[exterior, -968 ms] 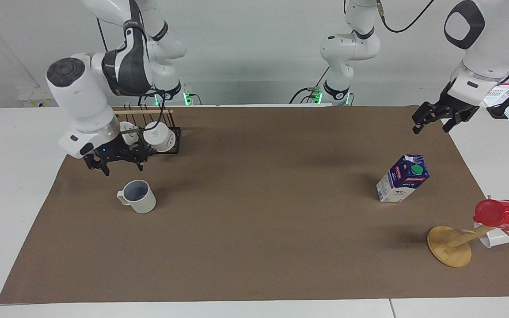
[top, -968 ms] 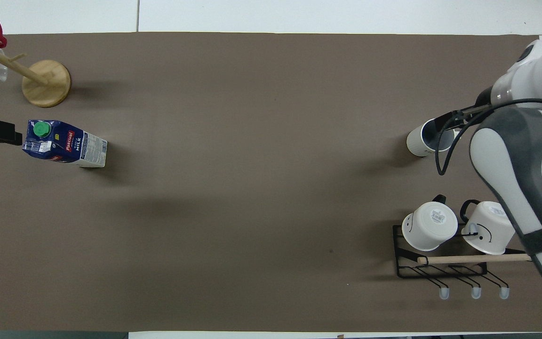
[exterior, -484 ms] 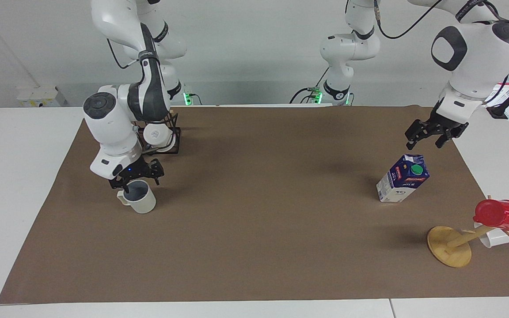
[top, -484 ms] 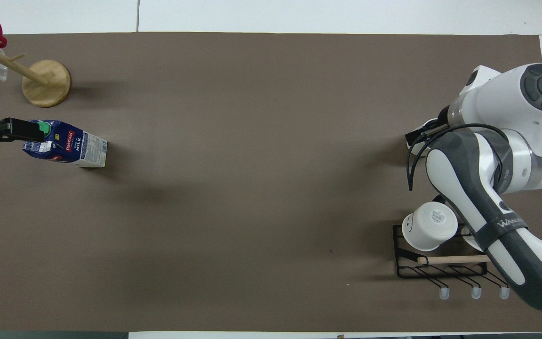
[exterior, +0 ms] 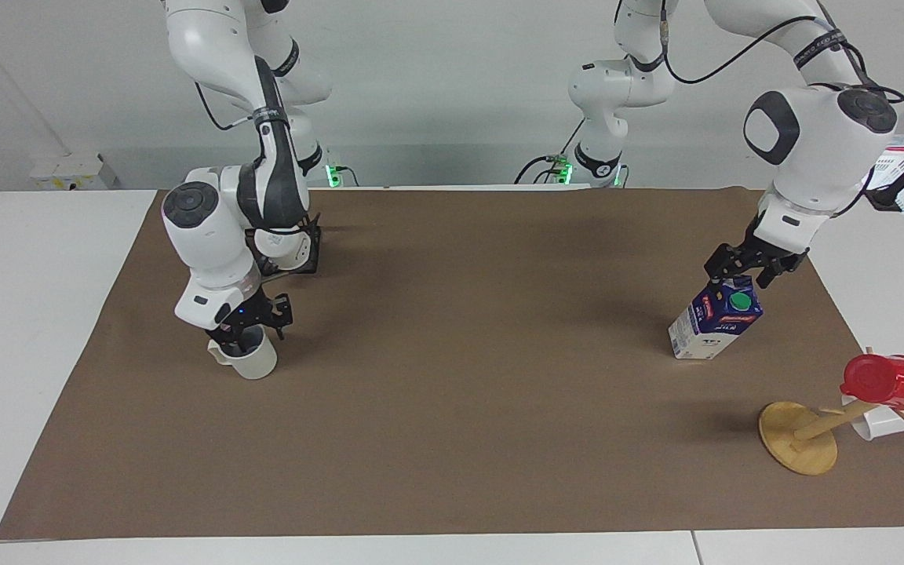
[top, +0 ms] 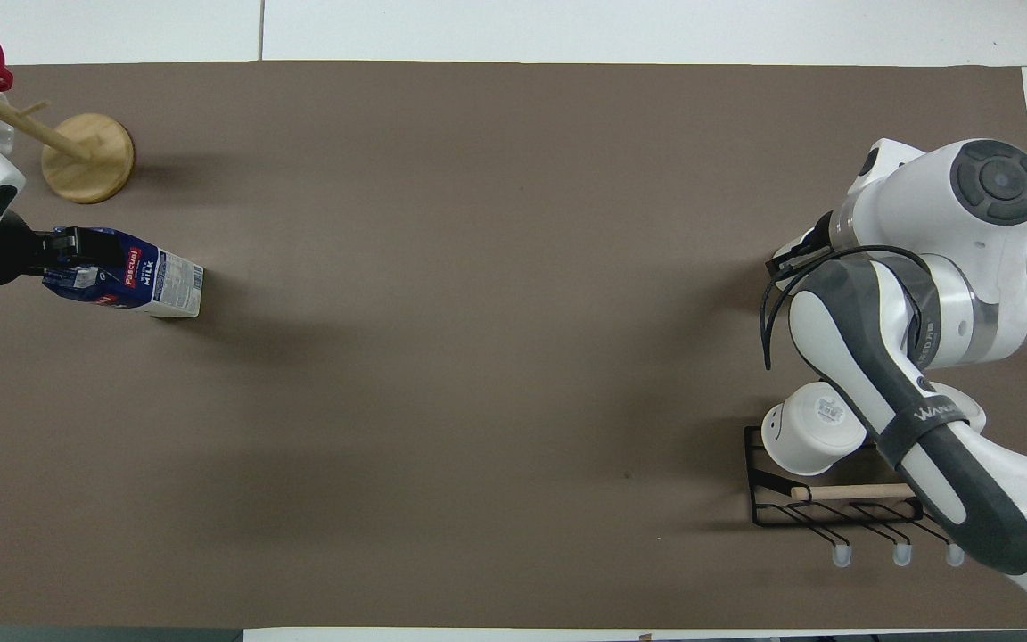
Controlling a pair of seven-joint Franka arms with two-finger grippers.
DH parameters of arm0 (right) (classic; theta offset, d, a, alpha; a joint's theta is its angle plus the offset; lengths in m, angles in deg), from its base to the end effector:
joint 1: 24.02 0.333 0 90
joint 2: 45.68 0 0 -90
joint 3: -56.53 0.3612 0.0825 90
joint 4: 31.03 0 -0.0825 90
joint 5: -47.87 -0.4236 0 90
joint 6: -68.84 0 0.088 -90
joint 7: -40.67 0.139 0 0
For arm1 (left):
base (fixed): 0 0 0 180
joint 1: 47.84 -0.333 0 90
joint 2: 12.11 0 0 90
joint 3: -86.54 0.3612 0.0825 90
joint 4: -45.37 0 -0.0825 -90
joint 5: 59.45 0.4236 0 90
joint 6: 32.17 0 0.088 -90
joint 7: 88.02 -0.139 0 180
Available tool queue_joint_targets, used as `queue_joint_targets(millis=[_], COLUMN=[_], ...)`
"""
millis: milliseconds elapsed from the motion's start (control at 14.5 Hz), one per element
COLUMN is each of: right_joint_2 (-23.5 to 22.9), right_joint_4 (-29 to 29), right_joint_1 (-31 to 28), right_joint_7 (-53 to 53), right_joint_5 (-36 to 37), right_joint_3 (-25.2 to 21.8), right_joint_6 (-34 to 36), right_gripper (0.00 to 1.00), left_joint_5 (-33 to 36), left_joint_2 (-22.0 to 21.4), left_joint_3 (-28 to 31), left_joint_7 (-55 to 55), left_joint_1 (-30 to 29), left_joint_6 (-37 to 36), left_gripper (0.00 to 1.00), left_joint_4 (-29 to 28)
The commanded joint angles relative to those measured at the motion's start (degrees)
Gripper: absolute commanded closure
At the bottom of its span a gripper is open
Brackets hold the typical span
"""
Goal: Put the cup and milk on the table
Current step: 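Carry the white mug toward the table center with the right gripper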
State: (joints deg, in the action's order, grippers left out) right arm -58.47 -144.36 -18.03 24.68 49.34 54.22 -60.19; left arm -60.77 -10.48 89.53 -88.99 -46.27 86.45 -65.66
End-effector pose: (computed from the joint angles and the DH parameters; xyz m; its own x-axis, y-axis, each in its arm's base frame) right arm 0.6449 0.0409 0.3497 0.9348 0.3530 0.0405 0.3513 -0.9353 0.0424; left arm 0.6172 0.0132 0.4756 0.9944 0.0186 0.1041 0.0168 -0.9997 0.0180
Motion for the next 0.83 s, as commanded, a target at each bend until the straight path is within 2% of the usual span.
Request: queue_joint_targets(millis=[0,277,415,484,622,761], right_joint_2=[0.66,0.57,0.57,0.66,0.66,0.57], right_joint_4=[-0.49,0.73,4.06,6.34,10.39,11.38], right_joint_1=[0.69,0.78,1.04,1.65,6.73,11.92], right_joint_7=[2.79,4.21,6.39,10.15,24.0,35.55], right_joint_5=[-0.42,-0.42,-0.42,-0.42,-0.33,0.37], right_joint_3=[0.02,0.02,0.11,0.2,0.2,0.2], right_joint_6=[1.14,2.46,6.75,9.47,13.18,13.28], right_gripper=[1.0,1.0,1.0,1.0,1.0,1.0], left_joint_5=[0.27,0.27,0.36,0.27,0.27,0.36], left_joint_2=[-0.06,-0.14,-0.14,-0.14,-0.14,-0.14], left_joint_3=[0.34,0.43,0.43,0.43,0.43,0.43], left_joint_7=[1.24,1.15,1.15,1.15,1.23,1.23], left_joint_1=[0.46,-0.07,-0.68,-0.95,-0.95,-0.69], left_joint_6=[2.32,2.76,2.67,2.58,2.67,3.02], left_gripper=[0.0,0.0,0.0,0.0,0.0,0.0], left_joint_4=[-1.38,-2.26,-2.26,-2.26,-2.26,-2.26])
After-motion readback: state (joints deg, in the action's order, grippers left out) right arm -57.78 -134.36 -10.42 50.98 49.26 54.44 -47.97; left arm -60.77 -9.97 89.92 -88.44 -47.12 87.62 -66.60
